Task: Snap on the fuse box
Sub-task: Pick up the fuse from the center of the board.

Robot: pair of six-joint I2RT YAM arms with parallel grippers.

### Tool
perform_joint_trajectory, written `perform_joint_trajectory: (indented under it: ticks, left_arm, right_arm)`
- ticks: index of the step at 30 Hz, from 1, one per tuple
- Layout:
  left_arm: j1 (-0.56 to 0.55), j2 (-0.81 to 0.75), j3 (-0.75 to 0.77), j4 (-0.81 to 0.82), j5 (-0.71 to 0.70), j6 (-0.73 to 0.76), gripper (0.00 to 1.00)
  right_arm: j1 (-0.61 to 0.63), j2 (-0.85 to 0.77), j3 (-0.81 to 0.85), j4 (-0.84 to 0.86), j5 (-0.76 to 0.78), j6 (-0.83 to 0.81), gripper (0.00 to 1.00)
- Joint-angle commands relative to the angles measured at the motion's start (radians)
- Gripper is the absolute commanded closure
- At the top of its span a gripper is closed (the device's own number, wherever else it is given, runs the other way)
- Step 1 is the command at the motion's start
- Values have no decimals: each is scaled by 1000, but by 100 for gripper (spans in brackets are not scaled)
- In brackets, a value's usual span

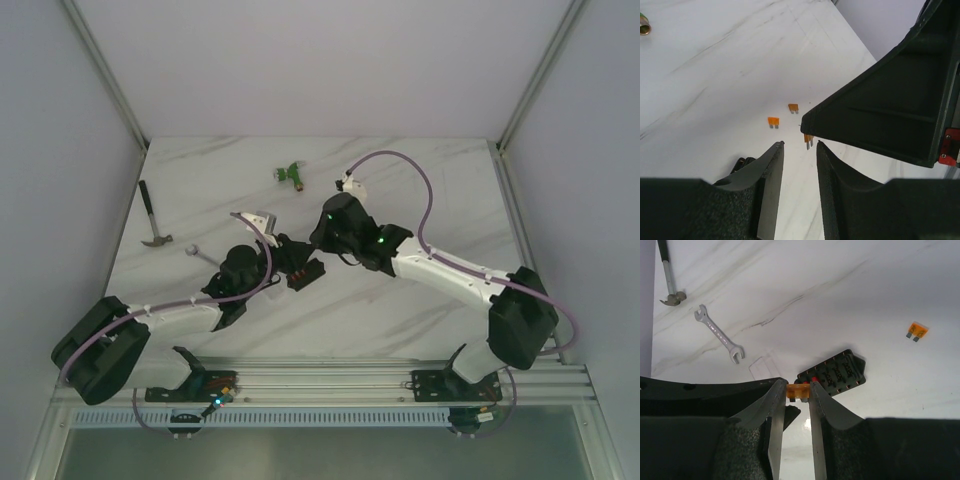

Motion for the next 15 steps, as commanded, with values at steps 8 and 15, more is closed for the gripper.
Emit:
perform_joint_trajectory:
  ticks: [8, 15]
  left_arm:
    - [-4, 13, 39, 57, 20, 12, 60]
    - [-7, 10, 45, 63, 39, 9, 76]
  right_arm:
    - [0, -51, -33, 40, -28, 26, 76]
    - [0, -64, -55, 57, -43, 35, 76]
